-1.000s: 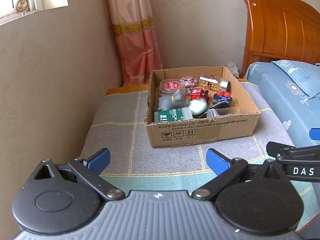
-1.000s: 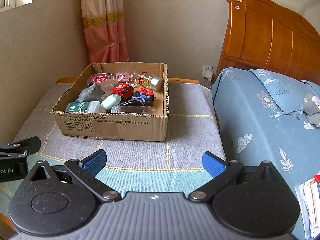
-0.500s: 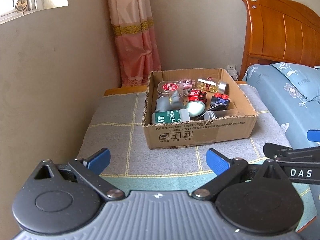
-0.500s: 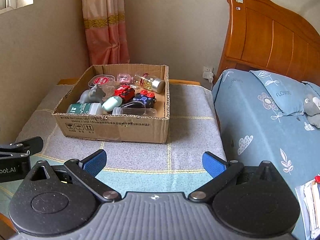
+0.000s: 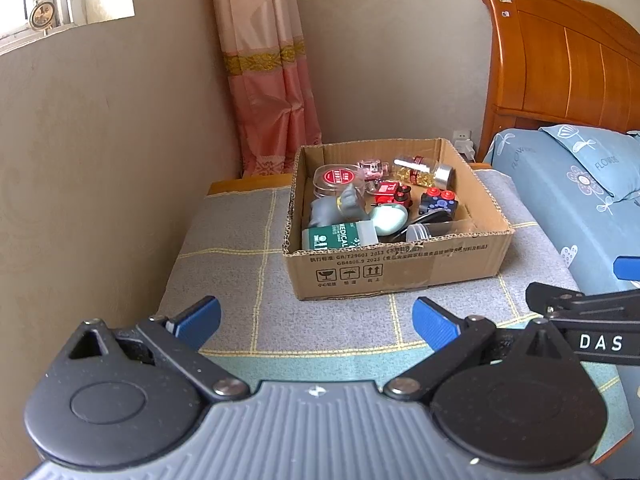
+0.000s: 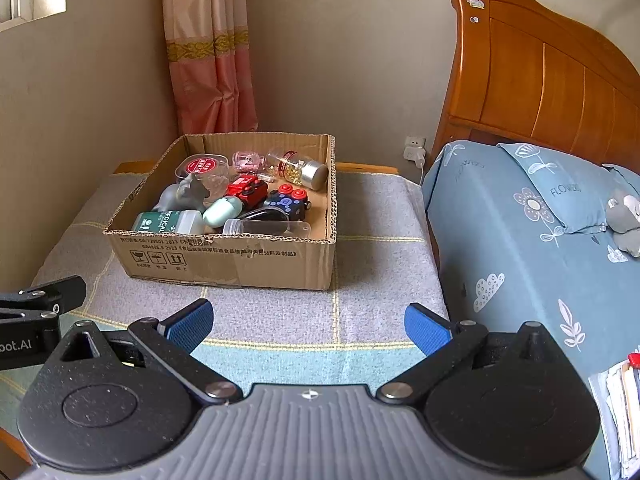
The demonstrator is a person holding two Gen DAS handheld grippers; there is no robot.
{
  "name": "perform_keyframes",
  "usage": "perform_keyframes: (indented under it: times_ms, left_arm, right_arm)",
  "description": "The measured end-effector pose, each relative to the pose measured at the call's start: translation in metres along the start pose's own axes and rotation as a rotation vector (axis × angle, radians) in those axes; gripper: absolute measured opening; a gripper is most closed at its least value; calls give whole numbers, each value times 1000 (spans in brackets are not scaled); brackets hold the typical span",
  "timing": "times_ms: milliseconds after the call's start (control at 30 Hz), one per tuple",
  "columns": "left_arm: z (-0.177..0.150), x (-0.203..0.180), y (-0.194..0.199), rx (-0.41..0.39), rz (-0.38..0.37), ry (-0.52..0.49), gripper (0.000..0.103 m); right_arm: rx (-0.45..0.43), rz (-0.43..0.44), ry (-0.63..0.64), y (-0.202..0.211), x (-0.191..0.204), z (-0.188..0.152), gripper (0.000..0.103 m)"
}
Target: Organize rigid objects
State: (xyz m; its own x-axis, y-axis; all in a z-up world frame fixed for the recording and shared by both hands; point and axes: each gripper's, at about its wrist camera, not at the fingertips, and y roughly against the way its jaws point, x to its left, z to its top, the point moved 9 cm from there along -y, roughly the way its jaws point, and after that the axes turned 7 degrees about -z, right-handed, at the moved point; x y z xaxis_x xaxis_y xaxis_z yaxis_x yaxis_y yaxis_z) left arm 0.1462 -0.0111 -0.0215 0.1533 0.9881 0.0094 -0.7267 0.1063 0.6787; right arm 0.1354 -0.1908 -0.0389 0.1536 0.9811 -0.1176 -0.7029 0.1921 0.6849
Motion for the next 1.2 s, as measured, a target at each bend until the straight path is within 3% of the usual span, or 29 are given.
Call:
perform_keyframes:
  times_ms: [1200]
  left_arm:
    - [0,-3,1,-3,-5,0,102]
  right_arm:
    - [-5,-1,-3,1,0,0,103]
